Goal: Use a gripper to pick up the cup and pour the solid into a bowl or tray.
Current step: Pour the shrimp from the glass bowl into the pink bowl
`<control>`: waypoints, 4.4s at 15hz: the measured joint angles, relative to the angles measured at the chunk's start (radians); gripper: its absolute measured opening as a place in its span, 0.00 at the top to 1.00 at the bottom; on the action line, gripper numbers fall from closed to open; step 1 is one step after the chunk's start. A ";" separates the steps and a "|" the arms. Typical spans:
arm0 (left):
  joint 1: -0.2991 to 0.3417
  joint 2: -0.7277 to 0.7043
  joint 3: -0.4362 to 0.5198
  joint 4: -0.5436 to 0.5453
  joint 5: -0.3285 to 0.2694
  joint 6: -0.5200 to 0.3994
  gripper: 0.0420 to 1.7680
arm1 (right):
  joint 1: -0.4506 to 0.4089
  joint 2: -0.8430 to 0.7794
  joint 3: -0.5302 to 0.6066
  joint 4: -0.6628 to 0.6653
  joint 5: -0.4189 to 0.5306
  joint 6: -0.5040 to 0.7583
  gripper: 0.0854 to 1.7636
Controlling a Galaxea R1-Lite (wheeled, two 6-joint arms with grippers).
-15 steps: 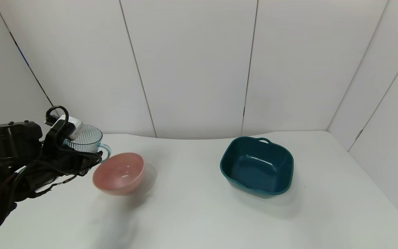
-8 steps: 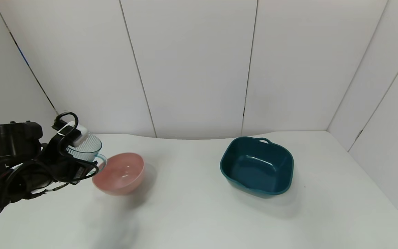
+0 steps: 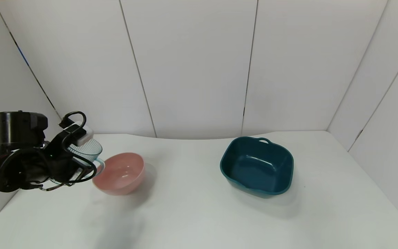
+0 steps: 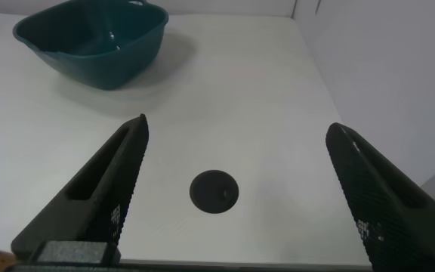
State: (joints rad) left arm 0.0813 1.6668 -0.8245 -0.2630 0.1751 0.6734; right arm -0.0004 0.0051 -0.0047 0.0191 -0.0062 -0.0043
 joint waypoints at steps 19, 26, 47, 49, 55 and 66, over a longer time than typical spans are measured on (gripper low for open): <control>-0.088 0.114 -0.340 0.404 0.171 0.084 0.25 | 0.000 -0.005 0.000 -0.003 0.000 0.003 0.03; -0.139 0.159 -0.374 0.403 0.274 0.136 0.25 | 0.000 -0.005 0.001 -0.004 0.000 0.004 0.03; -0.187 0.196 -0.368 0.409 0.449 0.379 0.25 | 0.000 -0.005 0.001 -0.004 0.000 0.003 0.03; -0.191 0.206 -0.369 0.409 0.460 0.381 0.25 | 0.000 -0.005 0.001 -0.004 -0.001 0.004 0.03; -0.198 0.219 -0.377 0.410 0.493 0.440 0.25 | 0.000 -0.005 0.001 -0.004 0.000 0.004 0.03; -0.230 0.249 -0.391 0.410 0.593 0.565 0.25 | 0.000 -0.005 0.001 -0.004 0.000 0.004 0.03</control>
State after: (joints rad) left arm -0.1485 1.9160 -1.2151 0.1466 0.7681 1.2383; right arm 0.0000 0.0004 -0.0038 0.0149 -0.0066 -0.0004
